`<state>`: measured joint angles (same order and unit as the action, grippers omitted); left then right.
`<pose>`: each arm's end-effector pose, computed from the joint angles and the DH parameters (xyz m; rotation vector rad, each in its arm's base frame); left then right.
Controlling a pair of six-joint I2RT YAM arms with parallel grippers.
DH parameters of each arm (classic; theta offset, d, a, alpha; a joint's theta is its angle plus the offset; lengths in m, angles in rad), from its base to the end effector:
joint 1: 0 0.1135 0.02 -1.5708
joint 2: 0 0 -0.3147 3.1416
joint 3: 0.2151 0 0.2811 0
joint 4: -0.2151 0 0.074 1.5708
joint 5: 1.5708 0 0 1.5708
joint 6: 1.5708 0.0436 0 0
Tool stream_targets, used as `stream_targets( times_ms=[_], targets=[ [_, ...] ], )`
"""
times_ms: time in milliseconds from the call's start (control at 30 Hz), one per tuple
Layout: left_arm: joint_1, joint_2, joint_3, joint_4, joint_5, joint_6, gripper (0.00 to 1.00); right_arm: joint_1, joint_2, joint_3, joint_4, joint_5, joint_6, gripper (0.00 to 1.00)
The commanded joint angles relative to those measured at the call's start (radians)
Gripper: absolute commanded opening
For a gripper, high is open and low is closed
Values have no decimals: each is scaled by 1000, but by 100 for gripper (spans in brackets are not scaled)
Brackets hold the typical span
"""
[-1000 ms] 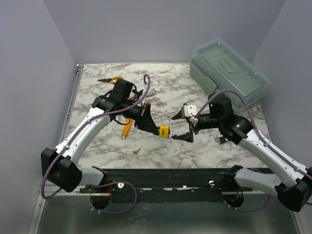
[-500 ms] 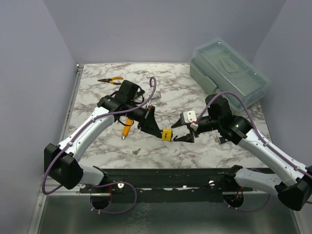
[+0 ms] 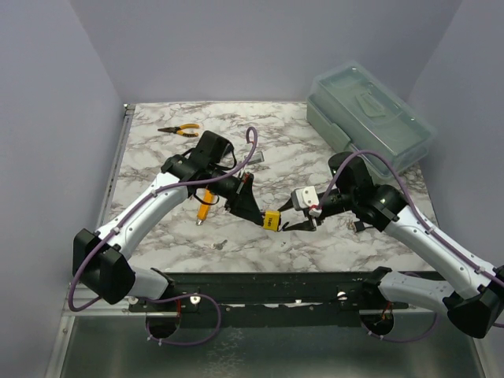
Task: Lock with the key
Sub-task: Adjust the lock.
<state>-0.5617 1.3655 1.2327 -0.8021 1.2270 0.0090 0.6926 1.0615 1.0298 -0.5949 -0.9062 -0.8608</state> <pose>0.2225 -0.1885 0.3733 1.1590 2.0572 -1.7648 0.1510 0.1699 0.3804 -1.7465 1.0719 0.8795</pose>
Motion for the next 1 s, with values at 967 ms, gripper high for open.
stream_targets(
  times_ms=[967],
  targets=[
    [-35,49,37,17,-3,55,0,4,39,95,-40,-67,-98,43]
  ],
)
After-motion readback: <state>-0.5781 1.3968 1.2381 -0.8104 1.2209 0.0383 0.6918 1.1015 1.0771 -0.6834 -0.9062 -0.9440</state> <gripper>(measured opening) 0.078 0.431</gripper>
